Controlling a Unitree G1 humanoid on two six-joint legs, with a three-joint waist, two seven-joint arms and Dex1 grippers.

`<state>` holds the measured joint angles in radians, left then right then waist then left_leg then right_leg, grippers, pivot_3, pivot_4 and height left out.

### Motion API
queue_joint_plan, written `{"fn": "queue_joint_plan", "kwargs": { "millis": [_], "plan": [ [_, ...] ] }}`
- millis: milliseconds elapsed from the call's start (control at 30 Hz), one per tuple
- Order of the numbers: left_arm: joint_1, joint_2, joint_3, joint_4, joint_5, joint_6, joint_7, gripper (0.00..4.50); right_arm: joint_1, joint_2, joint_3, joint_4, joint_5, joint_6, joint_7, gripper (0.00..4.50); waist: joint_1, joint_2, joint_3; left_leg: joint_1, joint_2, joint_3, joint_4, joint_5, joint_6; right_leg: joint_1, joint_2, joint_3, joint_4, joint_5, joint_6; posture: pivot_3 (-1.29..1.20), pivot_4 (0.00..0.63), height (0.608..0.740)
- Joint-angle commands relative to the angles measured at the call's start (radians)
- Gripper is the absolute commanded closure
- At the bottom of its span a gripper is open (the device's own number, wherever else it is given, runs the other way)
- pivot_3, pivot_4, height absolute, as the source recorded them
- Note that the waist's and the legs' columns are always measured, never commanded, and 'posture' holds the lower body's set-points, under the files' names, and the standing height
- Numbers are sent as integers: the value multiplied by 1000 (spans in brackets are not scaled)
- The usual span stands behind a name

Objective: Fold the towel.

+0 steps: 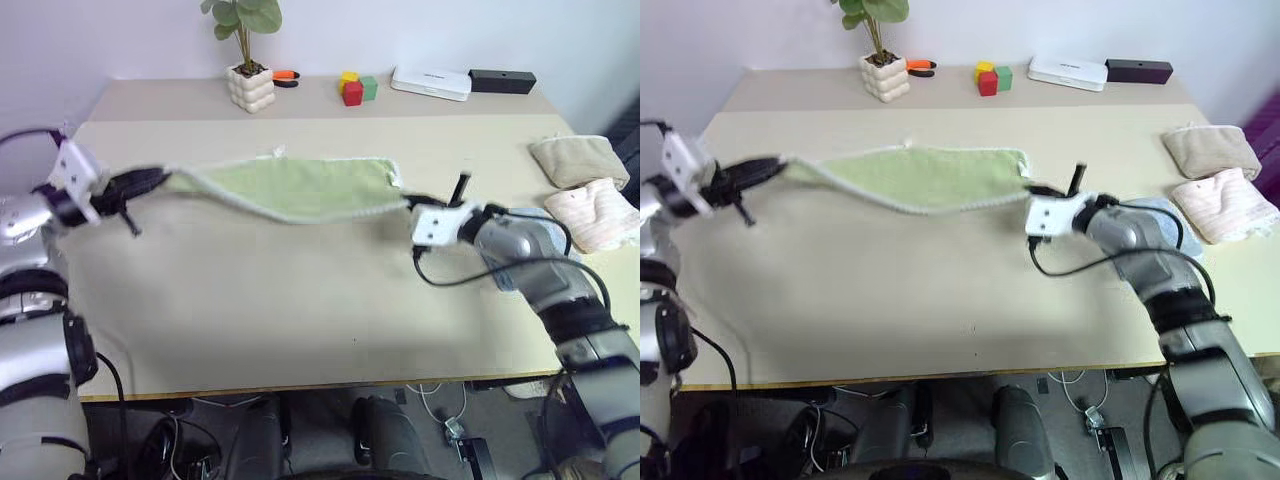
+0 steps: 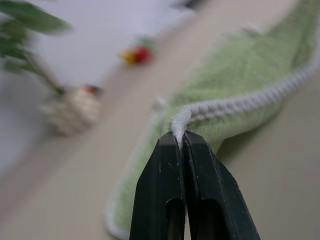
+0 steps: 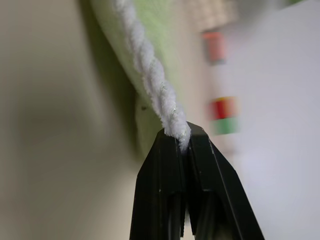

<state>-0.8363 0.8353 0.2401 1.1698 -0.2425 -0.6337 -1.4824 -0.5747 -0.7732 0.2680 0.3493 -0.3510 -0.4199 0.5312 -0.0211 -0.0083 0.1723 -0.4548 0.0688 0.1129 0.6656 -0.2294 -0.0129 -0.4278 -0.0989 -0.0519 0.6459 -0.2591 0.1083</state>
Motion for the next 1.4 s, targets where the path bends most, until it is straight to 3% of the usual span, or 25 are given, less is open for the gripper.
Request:
{"fn": "queue_joint_plan", "kwargs": {
  "millis": [33,367,533,633,900,1200,1400],
  "plan": [
    [52,54,16,-48,-41,-19,-121,4500,32,-59,-70,-153,117,48,125,4458,2,0,0,0,0,0,0,0,0,0,0,0,0,0,0,0,150,735],
    [315,184,-129,-207,-212,26,-132,4500,291,-255,-213,-562,512,348,493,4458,8,-1,-1,2,1,-3,2,-4,7,2,0,0,2,0,-1,0,150,735],
    [541,269,-209,-388,-383,94,-132,4500,456,-343,-277,-668,547,423,580,4458,8,-1,-1,4,1,-2,0,-5,8,3,-1,0,2,-1,-4,0,150,735],
    [590,268,-207,-466,-454,145,-132,4500,488,-339,-289,-679,530,428,572,4458,14,-1,-1,6,1,-2,0,-5,8,4,-3,0,3,-2,-4,0,150,735],
    [407,225,-190,-370,-431,184,-132,4500,378,-303,-238,-565,452,382,573,4458,26,-2,-1,10,0,-2,1,-5,7,7,-3,-2,3,-3,-8,0,150,735],
    [172,118,-186,-136,-295,136,-132,4500,95,-150,-140,-269,320,245,512,4458,27,-2,-1,10,0,0,1,-5,7,7,-2,-2,3,-2,-4,0,150,735],
    [66,77,-145,11,-193,109,-91,4500,-4,-85,-120,-100,259,168,453,4458,30,-2,-1,10,0,0,1,-5,7,7,-2,-2,3,-2,-4,0,150,735]
  ]
}}
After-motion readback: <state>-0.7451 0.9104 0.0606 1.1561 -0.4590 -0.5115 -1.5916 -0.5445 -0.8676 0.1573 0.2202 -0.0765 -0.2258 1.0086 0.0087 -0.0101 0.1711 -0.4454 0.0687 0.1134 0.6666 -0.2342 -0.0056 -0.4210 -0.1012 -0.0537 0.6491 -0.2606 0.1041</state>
